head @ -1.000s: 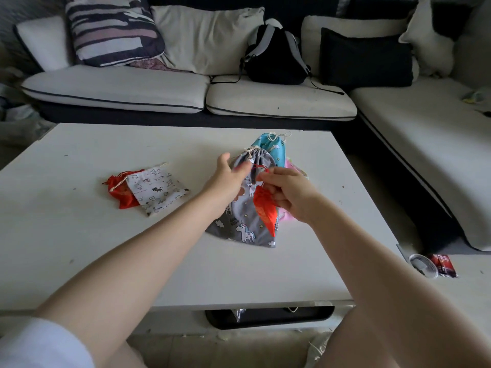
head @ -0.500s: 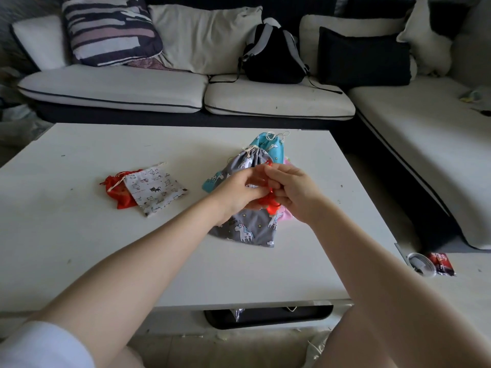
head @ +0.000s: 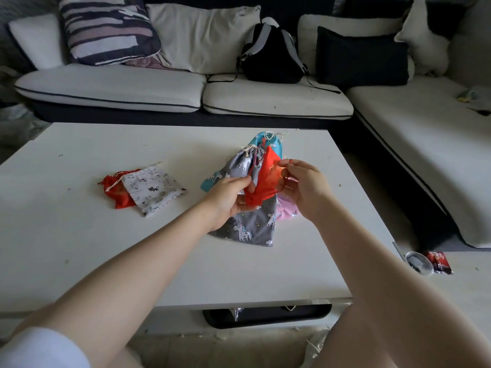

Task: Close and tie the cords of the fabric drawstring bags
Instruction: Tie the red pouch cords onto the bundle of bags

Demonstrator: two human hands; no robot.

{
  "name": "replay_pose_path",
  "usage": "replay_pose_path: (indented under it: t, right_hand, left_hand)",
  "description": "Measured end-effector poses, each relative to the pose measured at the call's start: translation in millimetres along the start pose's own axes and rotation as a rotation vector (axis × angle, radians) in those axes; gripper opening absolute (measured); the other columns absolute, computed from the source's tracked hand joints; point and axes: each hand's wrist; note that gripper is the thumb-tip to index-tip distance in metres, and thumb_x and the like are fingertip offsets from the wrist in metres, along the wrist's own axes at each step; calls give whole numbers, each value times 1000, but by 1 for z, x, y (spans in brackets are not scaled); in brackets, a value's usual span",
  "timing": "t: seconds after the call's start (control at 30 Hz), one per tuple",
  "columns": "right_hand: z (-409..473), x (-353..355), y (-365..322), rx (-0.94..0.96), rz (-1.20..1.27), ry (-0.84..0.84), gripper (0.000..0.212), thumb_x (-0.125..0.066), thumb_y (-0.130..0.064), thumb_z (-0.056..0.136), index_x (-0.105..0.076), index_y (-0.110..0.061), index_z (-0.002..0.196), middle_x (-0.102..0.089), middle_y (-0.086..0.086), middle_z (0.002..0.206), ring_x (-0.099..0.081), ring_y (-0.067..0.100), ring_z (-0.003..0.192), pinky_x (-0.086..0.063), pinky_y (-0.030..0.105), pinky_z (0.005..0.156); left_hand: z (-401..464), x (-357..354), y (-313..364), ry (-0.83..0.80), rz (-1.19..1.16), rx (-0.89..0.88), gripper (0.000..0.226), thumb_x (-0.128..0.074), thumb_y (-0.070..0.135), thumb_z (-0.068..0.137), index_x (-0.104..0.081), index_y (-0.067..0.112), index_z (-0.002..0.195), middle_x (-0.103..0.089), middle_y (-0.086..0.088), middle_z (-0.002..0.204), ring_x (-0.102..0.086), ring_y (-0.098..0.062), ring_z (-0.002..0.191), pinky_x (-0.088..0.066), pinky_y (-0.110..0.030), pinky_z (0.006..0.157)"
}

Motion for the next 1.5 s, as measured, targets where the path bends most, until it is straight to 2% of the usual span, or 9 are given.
replay_pose_path:
  t: [0.2, 0.57, 0.7, 0.83, 0.93, 1.07, 1.17, 1.27, 1.5]
  right_hand:
    - [-9, -8, -19, 189, -297, -76, 23, -49, 2, 90, -63, -11, 77, -58, 5, 69, -54, 14, 63, -47, 24, 66]
    - [-7, -21, -18, 366, -758, -116, 16, -62, -2, 83, -71, -14, 88, -57, -10, 50, -48, 0, 39, -44, 12, 50]
    - [-8, -30, -22, 461, -990, -188, 14, -63, -6, 83, -73, -7, 92, -68, 5, 74, -52, 0, 53, -48, 25, 63]
    - [-13, -42, -26, 472, -1082, -308, 14, -66, -8, 82, -74, -7, 93, -59, -11, 65, -52, -10, 47, -39, 5, 57]
    - [-14, -46, -28, 519, -1245, -356, 18, -67, -22, 82, -74, -7, 90, -62, -10, 75, -50, -2, 61, -36, 3, 59]
    - [-3, -34, -30, 474, -1200, -149, 36, -59, -36, 87, -69, -2, 82, -69, 16, 84, -51, 18, 64, -46, 32, 64]
    - [-6, -26, -27, 409, -1211, -243, 19, -55, -17, 89, -70, -6, 96, -71, 11, 97, -63, 21, 84, -51, 32, 81]
    - [-11, -25, -19, 356, -1361, -409, 27, -53, -8, 89, -68, -16, 110, -68, -4, 105, -59, 11, 93, -40, 4, 75]
    - [-1, -28, -8, 482, -1522, -364, 19, -56, -22, 90, -69, -14, 102, -64, 0, 95, -56, 21, 99, -37, 19, 72]
  left_hand:
    - [-2, -1, 2, -33, 347, -69, 35, -44, 12, 94, -45, 9, 59, -58, -5, 57, -63, -12, 51, -53, -20, 53]
    - [-7, -4, -2, -104, 703, -156, 34, -46, 15, 86, -51, 16, 52, -63, 1, 59, -65, -24, 73, -54, -48, 85]
    - [-13, -10, 3, -163, 876, -157, 27, -44, 17, 87, -45, 8, 62, -48, -13, 74, -53, -12, 64, -47, -28, 70]
    - [-11, -8, -1, -169, 1039, -203, 38, -39, 31, 95, -41, 8, 65, -41, -12, 71, -41, -19, 65, -33, -31, 68]
    - [-10, -4, -3, -154, 897, -154, 43, -38, 27, 97, -45, 9, 59, -50, -6, 65, -52, -19, 64, -46, -31, 74]
    - [-12, 2, -6, -122, 468, 3, 41, -39, 24, 99, -48, 7, 63, -54, -12, 72, -58, -21, 67, -57, -31, 69]
    - [-11, 7, -6, -98, 274, 34, 40, -38, 24, 99, -49, 6, 65, -52, -9, 68, -57, -20, 64, -56, -30, 62]
    - [-10, 7, -6, -85, 263, 3, 37, -42, 29, 96, -50, 7, 68, -50, -5, 67, -55, -18, 63, -54, -30, 60]
    - [-12, 9, -6, -8, 218, -15, 35, -47, 27, 95, -54, 7, 67, -53, -3, 65, -57, -15, 57, -55, -31, 62]
Point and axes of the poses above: each hand's wrist, its own z-axis towards the middle knuckle, its own x-axis out of the back of the hand, y = z × x
